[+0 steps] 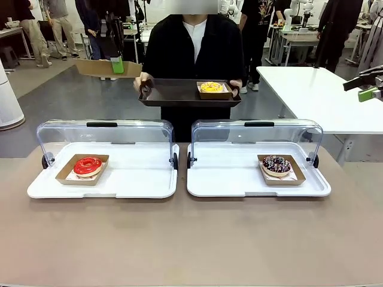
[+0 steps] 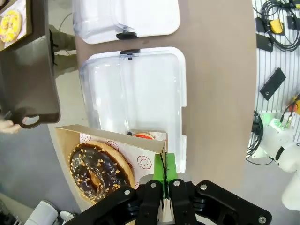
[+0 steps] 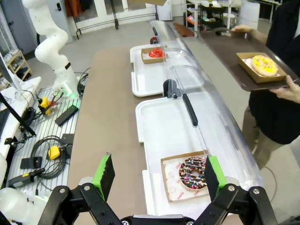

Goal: Provide the desired donut to the person.
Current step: Pick up and lift the Paper togo box containing the Donut pointed at by the person, then place the picked Paper togo box onto the Handle tray extended by the person.

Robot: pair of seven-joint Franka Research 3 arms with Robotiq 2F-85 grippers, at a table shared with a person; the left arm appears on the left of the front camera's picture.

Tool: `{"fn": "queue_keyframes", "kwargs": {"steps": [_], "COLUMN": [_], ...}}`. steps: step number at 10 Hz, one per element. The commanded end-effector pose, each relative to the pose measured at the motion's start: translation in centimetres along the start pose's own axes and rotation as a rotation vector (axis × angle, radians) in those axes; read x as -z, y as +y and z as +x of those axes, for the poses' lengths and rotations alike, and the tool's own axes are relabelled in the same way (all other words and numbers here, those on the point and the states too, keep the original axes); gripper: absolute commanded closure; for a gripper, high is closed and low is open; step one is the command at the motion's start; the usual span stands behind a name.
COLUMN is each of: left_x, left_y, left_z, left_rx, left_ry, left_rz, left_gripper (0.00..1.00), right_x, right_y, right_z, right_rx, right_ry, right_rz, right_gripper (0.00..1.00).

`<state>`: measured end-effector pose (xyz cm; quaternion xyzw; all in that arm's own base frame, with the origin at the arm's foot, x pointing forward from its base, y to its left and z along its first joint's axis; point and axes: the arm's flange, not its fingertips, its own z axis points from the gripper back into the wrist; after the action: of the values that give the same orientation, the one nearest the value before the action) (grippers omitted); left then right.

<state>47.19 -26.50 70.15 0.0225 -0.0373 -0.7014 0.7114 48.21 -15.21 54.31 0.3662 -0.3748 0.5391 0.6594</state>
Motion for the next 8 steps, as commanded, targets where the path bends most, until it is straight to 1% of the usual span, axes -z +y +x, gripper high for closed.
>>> {"fn": "queue_keyframes", "kwargs": {"steps": [1,2,3,8], "left_x": [-0.5,0.3,0.3,0.3], "left_y": [0.0,-0.9,0.5,0.5], "left_z": [-0.1,-0.4,-0.1,-0.1], "left_rx": [0.015,0.044,0.003,0.003], "left_ry": [-0.011,-0.007,-0.001,-0.001], "left_rz": [-0.003,0.001,-0.004,-0.004], "left_gripper": [1.0,1.0,1.0,1.0], "right_x": [0.0,0.0,0.0,0.0], "right_y": [0.0,0.0,0.0,0.0], "right_z": [0.0,0.0,0.0,0.0], "right_rx": [0.0,0.0,0.0,0.0], "right_ry": [-0.008,-0.008,-0.008,-0.008], "right_rz": [-0.001,-0.001,-0.001,-0.001], "right_gripper": [0.0,0.0,0.0,0.0]}}
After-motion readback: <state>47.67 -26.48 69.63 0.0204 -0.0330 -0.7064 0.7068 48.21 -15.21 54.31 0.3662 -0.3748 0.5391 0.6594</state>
